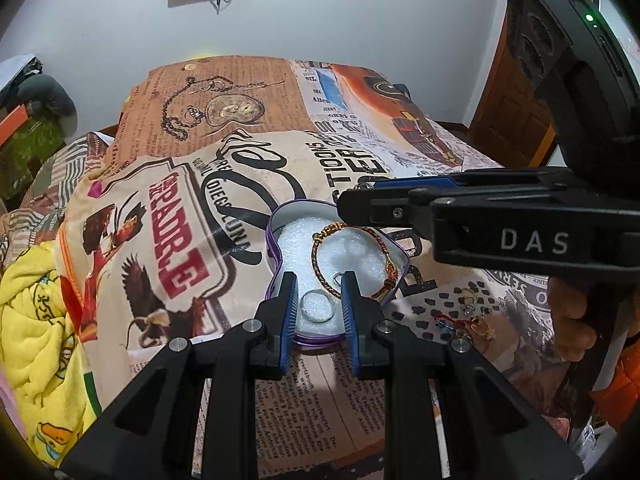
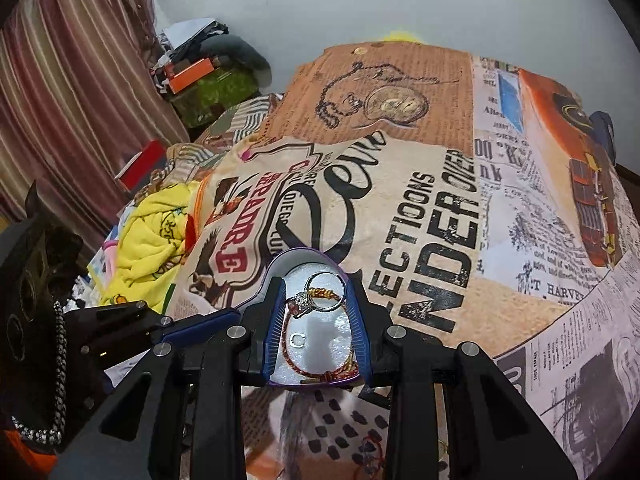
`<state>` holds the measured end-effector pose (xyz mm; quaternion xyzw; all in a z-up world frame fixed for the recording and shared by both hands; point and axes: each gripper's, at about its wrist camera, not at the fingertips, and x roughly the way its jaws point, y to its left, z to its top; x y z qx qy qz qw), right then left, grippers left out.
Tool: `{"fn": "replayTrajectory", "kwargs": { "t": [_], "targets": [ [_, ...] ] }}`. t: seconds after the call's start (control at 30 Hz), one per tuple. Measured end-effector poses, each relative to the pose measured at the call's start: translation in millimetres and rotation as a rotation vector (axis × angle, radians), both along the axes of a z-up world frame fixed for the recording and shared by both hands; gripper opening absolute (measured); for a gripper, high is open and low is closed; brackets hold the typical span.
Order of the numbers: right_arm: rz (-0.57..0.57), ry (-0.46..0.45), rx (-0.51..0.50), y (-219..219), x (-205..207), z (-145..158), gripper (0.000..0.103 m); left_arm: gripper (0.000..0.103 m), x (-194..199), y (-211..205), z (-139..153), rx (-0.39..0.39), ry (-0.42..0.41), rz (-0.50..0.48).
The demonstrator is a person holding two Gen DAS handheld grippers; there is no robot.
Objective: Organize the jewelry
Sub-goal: 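Open both grippers to drop the rings into the tin and withdraw, then grasp a red beaded bracelet with the left gripper while the right gripper grasps a gold ring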
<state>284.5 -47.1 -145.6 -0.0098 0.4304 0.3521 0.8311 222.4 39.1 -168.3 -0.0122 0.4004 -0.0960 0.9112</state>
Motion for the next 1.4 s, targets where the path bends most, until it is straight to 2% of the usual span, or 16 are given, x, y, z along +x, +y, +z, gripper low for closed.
{"fn": "replayTrajectory", "kwargs": {
  "t": [0.27,0.5,0.53,0.6,0.77,0.97,1.23,1.33,1.4],
  "targets": [
    [-0.005,-0.026,0.009,-10.9,-8.2,19.3,0.032,0.022,-7.5,4.6,15.3,0.011,-0.026,0.02],
    [-0.071,-0.121,-0.032,-31.0,-25.2,44.1,0.032,0.022,-19.8,5.7,35.5,0.014,-0.051,0.041],
    [-0.079,-0.137,-0.043,-34.6,-28.8,46.4,0.032,0.023,-22.0,4.5,38.3,0.013,-0.053,0.04],
    [-0.093,-0.154,-0.066,-41.1,-35.2,48.5,0.032,0.033,-26.0,1.8,42.3,0.012,-0.057,0.038],
    [-0.138,-0.143,-0.104,-67.0,-51.9,43.6,0.032,0.035,-36.5,-11.3,45.1,0.009,-0.045,0.018],
    [-0.185,-0.088,-0.146,-96.8,-67.9,22.4,0.032,0.035,-44.9,-33.2,31.3,-0.007,0.012,-0.029],
    [-0.226,0.007,-0.181,-124.2,-80.9,-11.9,0.032,0.035,-40.7,-66.2,-9.4,-0.03,0.139,-0.092],
    [-0.239,0.036,-0.186,-133.1,-82.6,-22.6,0.032,0.035,-33.2,-78.0,-20.4,-0.031,0.162,-0.109],
    [-0.244,0.049,-0.184,-138.2,-83.3,-26.6,0.032,0.027,-26.4,-84.9,-26.4,-0.032,0.169,-0.114]
  ]
}}
